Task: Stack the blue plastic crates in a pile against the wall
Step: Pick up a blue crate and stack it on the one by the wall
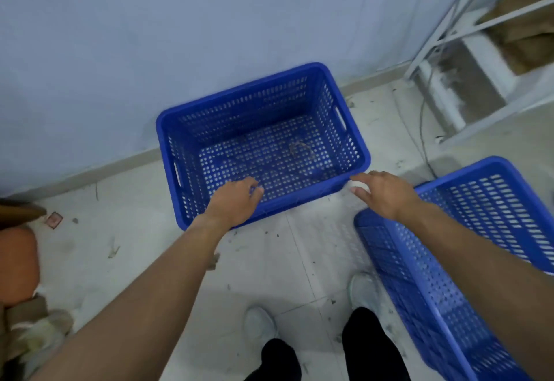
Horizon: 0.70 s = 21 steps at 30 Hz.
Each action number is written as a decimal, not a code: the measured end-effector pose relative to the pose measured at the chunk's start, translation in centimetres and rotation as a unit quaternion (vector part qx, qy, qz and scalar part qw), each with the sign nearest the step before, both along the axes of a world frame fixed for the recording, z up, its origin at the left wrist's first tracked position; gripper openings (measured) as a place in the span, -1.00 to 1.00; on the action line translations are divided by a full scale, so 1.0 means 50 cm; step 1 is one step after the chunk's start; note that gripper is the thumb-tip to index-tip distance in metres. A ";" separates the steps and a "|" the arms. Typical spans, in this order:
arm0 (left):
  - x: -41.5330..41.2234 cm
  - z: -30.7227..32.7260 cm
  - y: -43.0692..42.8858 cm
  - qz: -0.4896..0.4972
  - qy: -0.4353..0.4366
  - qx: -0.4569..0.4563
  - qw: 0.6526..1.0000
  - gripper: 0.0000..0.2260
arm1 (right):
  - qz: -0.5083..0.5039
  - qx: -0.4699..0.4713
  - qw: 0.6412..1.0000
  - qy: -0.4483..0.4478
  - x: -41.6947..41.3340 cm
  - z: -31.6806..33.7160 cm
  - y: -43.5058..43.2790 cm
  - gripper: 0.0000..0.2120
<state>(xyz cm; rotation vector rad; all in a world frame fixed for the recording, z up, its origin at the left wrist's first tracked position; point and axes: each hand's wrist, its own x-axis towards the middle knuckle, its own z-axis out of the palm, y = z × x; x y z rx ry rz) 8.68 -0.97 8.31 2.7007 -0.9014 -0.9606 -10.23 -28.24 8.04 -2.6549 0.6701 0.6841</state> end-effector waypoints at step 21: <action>-0.559 0.500 -0.340 -0.263 -0.012 -0.027 0.964 -0.79 | -0.362 0.081 0.929 -0.022 -0.780 0.417 0.027 -0.50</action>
